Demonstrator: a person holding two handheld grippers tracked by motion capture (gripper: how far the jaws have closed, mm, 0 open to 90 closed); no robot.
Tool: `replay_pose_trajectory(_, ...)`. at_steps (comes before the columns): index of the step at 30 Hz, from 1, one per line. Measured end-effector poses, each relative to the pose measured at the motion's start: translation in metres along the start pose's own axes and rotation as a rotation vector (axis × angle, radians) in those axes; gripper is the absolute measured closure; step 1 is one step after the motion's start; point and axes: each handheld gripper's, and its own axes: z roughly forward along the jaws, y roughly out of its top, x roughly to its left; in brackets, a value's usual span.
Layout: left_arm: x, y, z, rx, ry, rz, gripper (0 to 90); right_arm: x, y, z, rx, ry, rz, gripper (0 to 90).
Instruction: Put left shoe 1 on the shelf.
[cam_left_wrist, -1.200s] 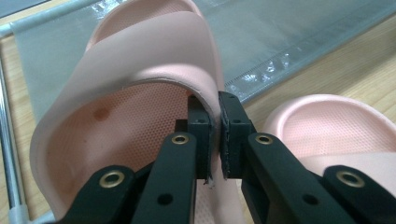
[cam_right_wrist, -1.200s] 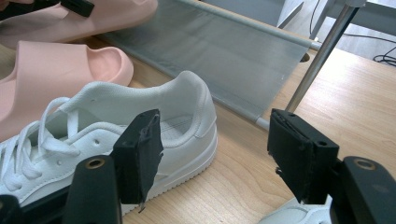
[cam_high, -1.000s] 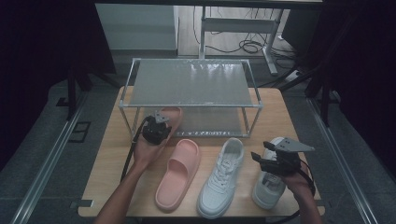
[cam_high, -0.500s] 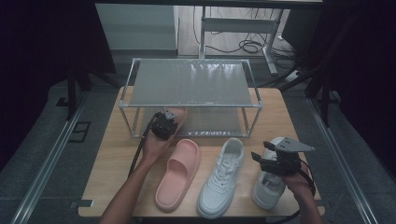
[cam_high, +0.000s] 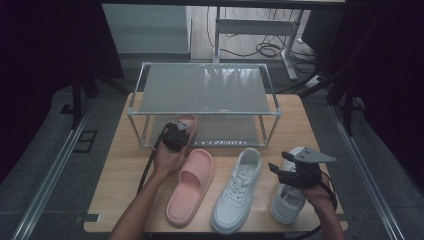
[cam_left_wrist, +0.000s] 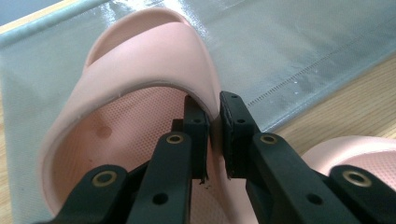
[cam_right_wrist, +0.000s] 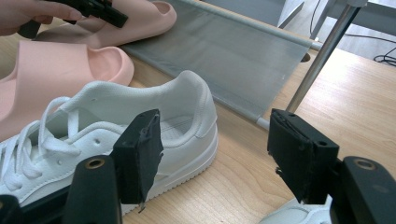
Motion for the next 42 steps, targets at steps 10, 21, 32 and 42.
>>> replay_pose_trajectory(10,-0.001,-0.003,-0.024,-0.014,0.012,-0.007,53.7,0.0,0.0,-0.002,-0.005,-0.001,0.001,35.5)
replay_pose_trajectory(21,0.004,-0.033,-0.067,-0.047,-0.061,-0.028,67.3,0.001,0.001,-0.001,-0.002,-0.001,-0.004,35.4)
replay_pose_trajectory(32,0.014,-0.068,-0.102,-0.05,-0.105,-0.035,90.0,0.001,0.001,0.0,-0.002,0.0,-0.002,35.4)
replay_pose_trajectory(42,0.022,-0.097,-0.114,-0.017,-0.134,-0.038,90.0,0.003,0.001,0.002,0.005,0.008,-0.006,35.3)
